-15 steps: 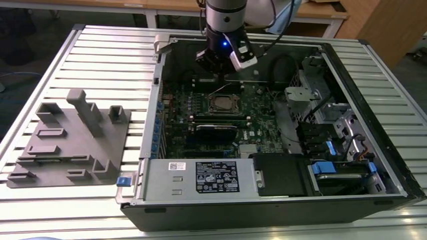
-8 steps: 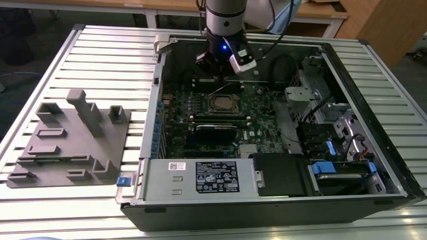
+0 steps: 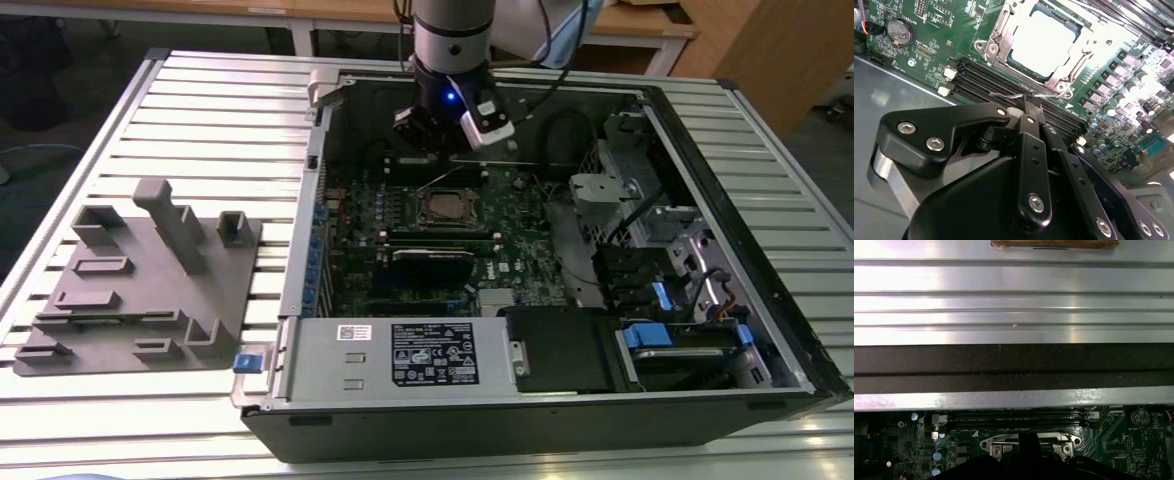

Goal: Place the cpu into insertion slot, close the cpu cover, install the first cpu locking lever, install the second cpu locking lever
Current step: 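Install the first cpu locking lever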

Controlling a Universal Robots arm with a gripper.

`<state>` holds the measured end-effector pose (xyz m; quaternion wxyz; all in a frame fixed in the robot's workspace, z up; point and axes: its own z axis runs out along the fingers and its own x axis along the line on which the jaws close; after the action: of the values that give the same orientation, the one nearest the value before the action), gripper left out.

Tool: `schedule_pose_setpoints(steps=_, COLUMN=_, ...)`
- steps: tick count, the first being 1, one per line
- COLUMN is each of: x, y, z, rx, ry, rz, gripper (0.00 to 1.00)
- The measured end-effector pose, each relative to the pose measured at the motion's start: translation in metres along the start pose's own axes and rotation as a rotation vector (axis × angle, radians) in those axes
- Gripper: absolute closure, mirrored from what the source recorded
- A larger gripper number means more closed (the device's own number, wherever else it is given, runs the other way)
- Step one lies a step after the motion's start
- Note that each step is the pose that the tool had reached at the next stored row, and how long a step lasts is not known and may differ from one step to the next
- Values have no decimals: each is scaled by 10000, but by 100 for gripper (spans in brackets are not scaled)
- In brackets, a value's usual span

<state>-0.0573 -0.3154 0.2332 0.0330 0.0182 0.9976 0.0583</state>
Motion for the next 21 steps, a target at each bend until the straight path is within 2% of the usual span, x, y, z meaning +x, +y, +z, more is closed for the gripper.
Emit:
schedule_pose_setpoints(steps=10, x=-15, y=7, z=4, rx=-11, ry=0, rz=0, gripper=89)
schedule_pose_setpoints(steps=11, x=-15, y=6, z=4, rx=-30, ry=2, rz=3, gripper=89)
schedule_pose_setpoints(steps=13, x=-15, y=6, z=5, rx=-203, ry=6, rz=14, gripper=89)
schedule_pose_setpoints(steps=18, x=-15, y=6, z=12, rx=-226, ry=6, rz=15, gripper=89)
schedule_pose_setpoints(steps=21, x=-13, y=1, z=49, rx=-224, ry=7, rz=15, gripper=89)
